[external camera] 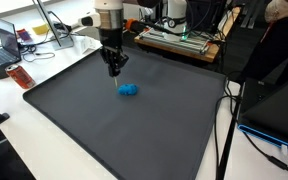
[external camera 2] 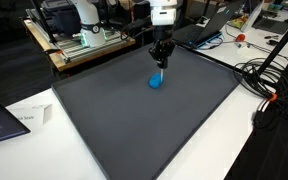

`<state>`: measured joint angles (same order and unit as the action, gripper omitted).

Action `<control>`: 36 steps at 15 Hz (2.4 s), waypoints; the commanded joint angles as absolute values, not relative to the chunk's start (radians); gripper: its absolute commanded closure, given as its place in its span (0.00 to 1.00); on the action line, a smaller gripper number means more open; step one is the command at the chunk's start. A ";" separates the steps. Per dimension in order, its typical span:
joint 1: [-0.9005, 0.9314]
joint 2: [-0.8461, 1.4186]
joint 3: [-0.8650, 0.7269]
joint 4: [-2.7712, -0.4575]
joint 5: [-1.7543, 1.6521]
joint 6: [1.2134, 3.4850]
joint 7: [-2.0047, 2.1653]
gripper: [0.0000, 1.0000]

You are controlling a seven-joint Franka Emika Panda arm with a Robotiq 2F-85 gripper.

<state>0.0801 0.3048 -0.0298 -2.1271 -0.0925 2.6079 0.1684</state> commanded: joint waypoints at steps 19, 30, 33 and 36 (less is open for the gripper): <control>0.286 0.410 -0.062 -1.972 -0.514 2.387 0.508 0.97; 0.377 0.490 -0.081 -1.909 -0.738 2.304 0.723 0.97; 0.392 0.517 -0.071 -1.892 -0.794 2.263 0.777 0.97; 0.405 0.546 -0.060 -1.872 -0.845 2.219 0.829 0.97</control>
